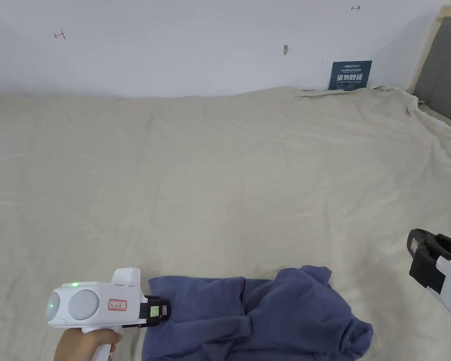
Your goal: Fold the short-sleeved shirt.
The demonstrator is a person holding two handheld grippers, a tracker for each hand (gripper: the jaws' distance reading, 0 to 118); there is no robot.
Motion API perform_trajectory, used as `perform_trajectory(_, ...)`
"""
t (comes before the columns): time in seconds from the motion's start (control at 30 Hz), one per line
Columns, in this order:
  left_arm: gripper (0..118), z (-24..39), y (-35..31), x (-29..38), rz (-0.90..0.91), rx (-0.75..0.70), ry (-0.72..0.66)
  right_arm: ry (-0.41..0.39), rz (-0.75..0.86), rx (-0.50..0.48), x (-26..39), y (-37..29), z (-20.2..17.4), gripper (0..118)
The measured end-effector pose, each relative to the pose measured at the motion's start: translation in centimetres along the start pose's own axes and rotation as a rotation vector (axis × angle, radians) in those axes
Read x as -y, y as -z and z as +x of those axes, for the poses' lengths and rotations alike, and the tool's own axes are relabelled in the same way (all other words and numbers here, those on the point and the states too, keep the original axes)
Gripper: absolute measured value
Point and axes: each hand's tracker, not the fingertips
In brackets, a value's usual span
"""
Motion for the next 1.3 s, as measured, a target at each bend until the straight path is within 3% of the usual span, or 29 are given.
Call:
perform_trajectory(0.17, 6, -0.9, -3.0, -0.7, 0.014, 0.007, -0.018, 0.005, 0.011, -0.012, -0.3, 0.1, -0.2, 0)
perform_trajectory(0.5, 6, -6.9, -11.0, -0.2, 0.026, -0.19, -0.032, 0.001, 0.035, -0.042, -0.8, 0.2, -1.1, 0)
perform_trajectory(0.7, 6, -7.2, -13.9, 0.2, 0.024, -0.258, -0.05, 0.0, 0.032, -0.054, -0.5, 0.4, -1.5, 0)
perform_trajectory(0.9, 6, -2.5, -13.3, -1.5, -0.02, -0.254, -0.024, 0.004, 0.028, -0.06, -0.5, 0.3, -1.3, 0)
perform_trajectory(1.3, 6, 11.8, -5.2, -5.6, -0.226, -0.073, 0.308, 0.014, 0.051, -0.044, -0.6, -0.6, 0.1, 0)
